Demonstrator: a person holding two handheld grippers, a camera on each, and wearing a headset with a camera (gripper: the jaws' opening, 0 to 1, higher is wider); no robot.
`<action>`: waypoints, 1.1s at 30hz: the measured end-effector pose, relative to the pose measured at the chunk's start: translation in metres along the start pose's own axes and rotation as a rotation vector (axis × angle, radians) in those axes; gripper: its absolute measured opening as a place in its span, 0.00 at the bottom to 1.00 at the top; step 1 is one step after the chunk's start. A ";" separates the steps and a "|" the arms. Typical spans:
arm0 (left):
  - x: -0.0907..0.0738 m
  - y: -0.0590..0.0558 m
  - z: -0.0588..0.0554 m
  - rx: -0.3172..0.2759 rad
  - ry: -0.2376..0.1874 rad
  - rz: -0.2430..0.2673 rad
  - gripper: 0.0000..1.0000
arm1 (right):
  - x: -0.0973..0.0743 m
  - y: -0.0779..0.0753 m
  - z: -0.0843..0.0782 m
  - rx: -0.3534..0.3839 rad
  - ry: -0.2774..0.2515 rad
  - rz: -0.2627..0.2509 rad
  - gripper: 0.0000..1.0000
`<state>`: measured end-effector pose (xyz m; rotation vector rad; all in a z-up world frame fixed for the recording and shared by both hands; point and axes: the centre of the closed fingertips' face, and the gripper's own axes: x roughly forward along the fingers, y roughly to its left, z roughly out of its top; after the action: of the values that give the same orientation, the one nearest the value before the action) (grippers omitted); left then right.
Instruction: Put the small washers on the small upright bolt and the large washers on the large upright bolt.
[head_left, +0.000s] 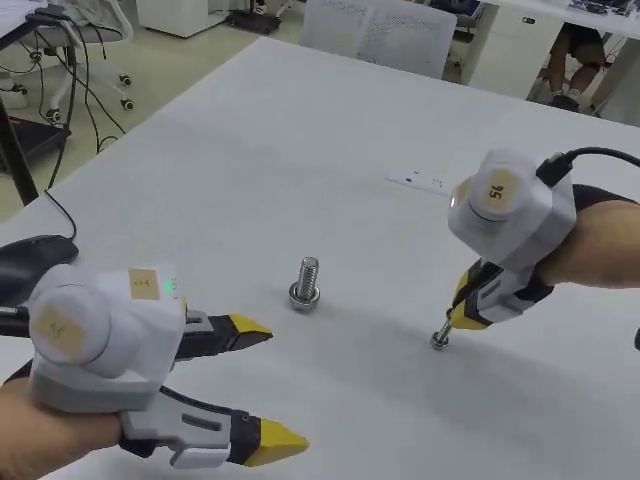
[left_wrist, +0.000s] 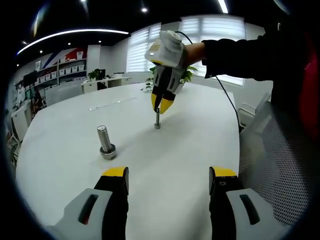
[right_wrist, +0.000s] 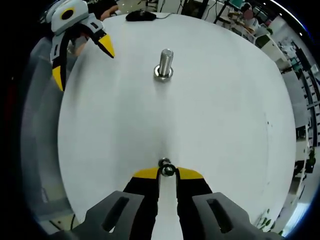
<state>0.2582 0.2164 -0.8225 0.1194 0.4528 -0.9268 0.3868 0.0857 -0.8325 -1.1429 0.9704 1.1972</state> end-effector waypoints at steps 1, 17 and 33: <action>0.000 0.000 0.000 -0.001 0.000 0.000 0.64 | 0.001 0.000 0.000 0.002 0.000 0.004 0.13; -0.002 0.002 -0.004 -0.009 0.009 -0.001 0.63 | 0.028 0.004 -0.002 0.017 0.011 0.041 0.13; 0.001 0.003 -0.004 -0.014 0.010 0.001 0.63 | 0.031 0.006 -0.004 0.029 0.013 0.049 0.14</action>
<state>0.2601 0.2191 -0.8267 0.1116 0.4682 -0.9227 0.3856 0.0880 -0.8645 -1.1105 1.0280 1.2121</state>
